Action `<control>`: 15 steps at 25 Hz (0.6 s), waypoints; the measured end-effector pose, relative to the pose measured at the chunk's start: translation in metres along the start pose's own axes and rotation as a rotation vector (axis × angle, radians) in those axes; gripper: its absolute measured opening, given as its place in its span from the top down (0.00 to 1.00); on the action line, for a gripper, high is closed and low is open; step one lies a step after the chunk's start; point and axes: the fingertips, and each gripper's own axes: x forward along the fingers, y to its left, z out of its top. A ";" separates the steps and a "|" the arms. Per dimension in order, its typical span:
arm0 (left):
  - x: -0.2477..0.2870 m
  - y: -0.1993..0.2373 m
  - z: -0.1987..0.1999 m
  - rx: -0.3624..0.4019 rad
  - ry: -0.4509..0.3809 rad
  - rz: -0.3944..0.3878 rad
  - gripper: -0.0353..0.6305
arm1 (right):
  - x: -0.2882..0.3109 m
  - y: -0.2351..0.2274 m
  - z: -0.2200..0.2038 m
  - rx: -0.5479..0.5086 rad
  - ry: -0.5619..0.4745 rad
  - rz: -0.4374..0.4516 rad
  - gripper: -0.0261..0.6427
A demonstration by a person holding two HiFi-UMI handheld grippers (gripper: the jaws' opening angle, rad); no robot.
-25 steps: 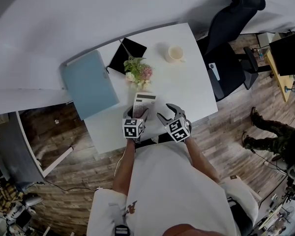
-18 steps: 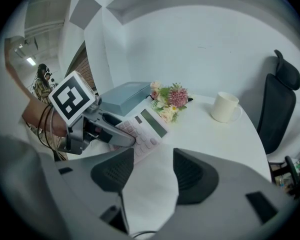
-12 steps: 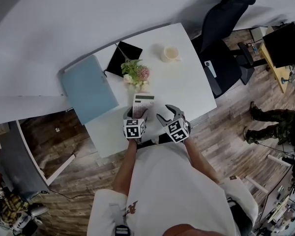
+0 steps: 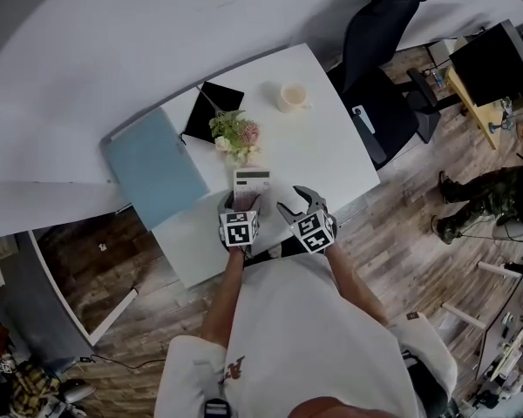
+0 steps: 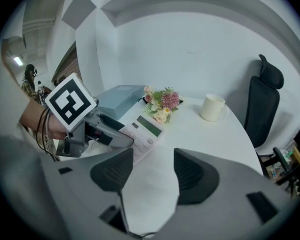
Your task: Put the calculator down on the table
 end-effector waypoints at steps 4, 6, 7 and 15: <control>-0.011 0.001 0.010 -0.010 -0.058 -0.014 0.39 | -0.005 0.002 0.001 0.047 -0.030 -0.012 0.58; -0.021 0.001 0.018 -0.008 -0.099 -0.022 0.38 | -0.010 0.004 0.006 0.073 -0.059 -0.016 0.57; -0.026 0.000 0.022 -0.001 -0.122 -0.026 0.37 | -0.013 0.004 0.011 0.074 -0.075 -0.023 0.56; -0.087 -0.013 0.076 0.129 -0.300 -0.062 0.38 | -0.066 -0.004 0.088 0.072 -0.292 -0.114 0.49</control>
